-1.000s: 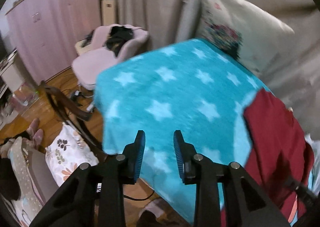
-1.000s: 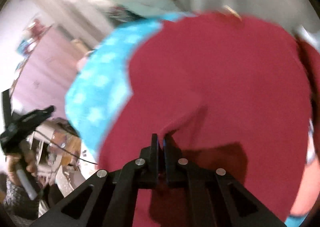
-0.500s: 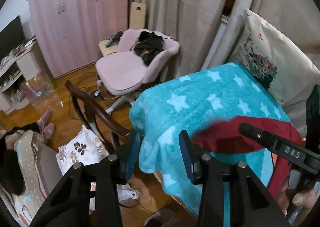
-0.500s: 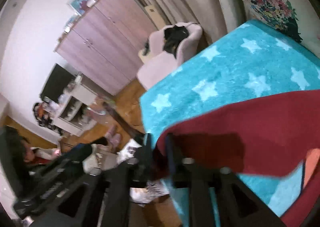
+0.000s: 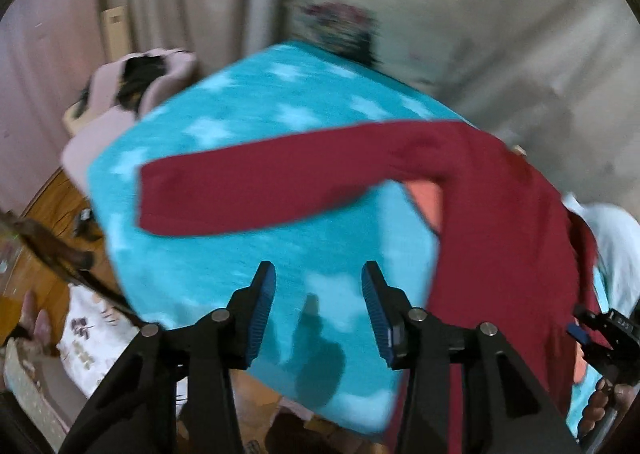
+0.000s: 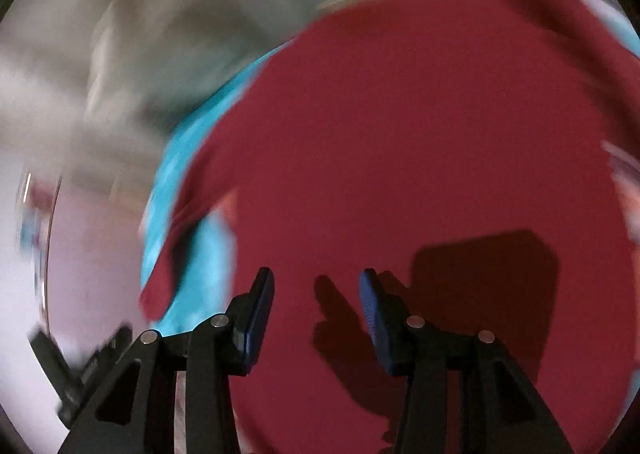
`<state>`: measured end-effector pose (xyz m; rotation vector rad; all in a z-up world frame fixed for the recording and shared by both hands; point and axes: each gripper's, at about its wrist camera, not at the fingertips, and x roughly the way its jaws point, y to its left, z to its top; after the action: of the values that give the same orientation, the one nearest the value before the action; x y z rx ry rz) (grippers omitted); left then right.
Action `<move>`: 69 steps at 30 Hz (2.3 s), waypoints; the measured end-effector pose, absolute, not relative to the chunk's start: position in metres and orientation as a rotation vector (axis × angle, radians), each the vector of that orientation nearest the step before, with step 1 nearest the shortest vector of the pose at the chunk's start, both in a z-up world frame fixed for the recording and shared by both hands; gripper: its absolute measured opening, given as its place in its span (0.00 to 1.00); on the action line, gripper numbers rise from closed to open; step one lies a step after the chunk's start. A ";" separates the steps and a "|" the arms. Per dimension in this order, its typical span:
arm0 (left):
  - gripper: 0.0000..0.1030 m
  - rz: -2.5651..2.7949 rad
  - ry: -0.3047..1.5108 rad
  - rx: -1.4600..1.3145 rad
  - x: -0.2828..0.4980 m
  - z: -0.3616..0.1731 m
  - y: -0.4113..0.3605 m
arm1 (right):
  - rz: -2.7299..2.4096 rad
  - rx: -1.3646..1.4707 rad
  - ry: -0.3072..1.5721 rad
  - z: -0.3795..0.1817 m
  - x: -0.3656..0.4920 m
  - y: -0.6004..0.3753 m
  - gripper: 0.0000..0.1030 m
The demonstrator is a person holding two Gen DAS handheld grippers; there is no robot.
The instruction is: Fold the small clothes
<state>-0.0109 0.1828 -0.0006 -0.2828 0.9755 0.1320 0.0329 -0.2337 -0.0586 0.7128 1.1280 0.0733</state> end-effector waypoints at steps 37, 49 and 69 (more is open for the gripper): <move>0.48 0.138 0.971 -0.234 -0.029 0.009 0.069 | -0.292 0.624 0.679 0.057 0.023 -0.488 0.07; 0.48 0.183 1.018 -0.308 -0.018 -0.011 0.135 | 0.225 0.169 0.896 0.020 0.148 -0.167 0.06; 0.56 0.021 1.027 -0.286 0.056 -0.011 0.144 | 0.380 0.072 1.013 -0.051 0.195 -0.061 0.52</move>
<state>0.0555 0.1440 -0.0106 -0.2856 1.0270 0.0205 0.1946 -0.0605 -0.0509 0.0718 1.0128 0.3796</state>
